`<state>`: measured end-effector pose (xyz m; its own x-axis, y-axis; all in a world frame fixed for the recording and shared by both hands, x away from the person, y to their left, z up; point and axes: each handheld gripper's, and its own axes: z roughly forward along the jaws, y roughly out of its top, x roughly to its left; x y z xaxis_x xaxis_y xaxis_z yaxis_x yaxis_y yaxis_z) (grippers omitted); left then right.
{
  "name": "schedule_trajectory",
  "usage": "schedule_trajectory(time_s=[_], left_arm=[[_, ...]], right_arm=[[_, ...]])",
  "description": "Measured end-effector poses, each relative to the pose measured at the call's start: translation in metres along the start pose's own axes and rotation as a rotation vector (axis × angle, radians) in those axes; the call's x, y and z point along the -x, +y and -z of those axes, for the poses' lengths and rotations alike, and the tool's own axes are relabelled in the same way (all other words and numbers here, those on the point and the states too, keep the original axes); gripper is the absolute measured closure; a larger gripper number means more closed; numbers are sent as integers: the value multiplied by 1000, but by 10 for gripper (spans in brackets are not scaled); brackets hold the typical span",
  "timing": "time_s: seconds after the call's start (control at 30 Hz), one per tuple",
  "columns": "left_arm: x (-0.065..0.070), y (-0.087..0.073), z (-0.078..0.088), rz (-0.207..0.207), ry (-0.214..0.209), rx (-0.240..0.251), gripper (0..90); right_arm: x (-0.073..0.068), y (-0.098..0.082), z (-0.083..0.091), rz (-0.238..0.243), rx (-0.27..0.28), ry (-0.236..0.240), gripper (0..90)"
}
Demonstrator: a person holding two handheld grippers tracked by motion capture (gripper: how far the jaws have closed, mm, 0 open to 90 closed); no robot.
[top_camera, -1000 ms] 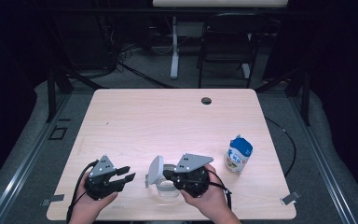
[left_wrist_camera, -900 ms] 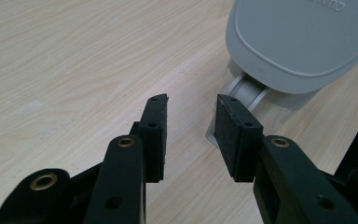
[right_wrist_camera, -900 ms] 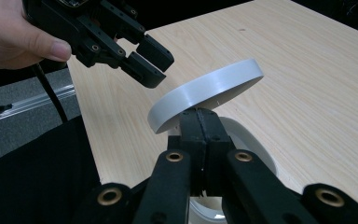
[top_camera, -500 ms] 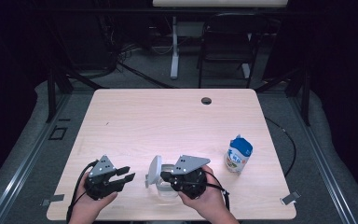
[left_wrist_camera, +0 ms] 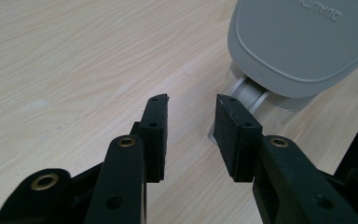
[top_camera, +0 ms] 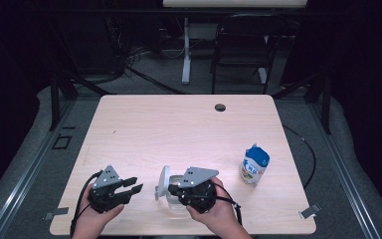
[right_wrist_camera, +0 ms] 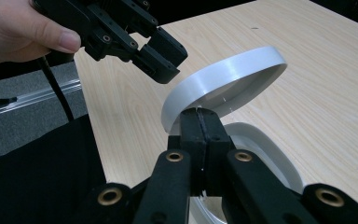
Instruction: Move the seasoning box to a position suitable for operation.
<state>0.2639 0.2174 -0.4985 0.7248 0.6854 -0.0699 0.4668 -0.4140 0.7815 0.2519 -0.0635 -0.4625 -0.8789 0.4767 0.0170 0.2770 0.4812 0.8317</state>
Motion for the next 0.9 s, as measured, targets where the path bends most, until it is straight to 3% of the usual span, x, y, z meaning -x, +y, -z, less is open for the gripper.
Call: schedule_trajectory(time_s=[0.33,0.53,0.73,0.9], left_arm=[[0,0,-1,-1,-2,-4,655],[0,-1,-2,1,-2,-5,654],[-1,-2,-1,4,2,-5,652],[-4,-2,1,11,12,3,643]], right_arm=[[-4,-5,-15,11,-40,24,900],[-4,-6,-14,8,-31,24,892],[-1,-7,-12,6,-37,10,850],[5,-7,-8,-5,-37,-8,760]])
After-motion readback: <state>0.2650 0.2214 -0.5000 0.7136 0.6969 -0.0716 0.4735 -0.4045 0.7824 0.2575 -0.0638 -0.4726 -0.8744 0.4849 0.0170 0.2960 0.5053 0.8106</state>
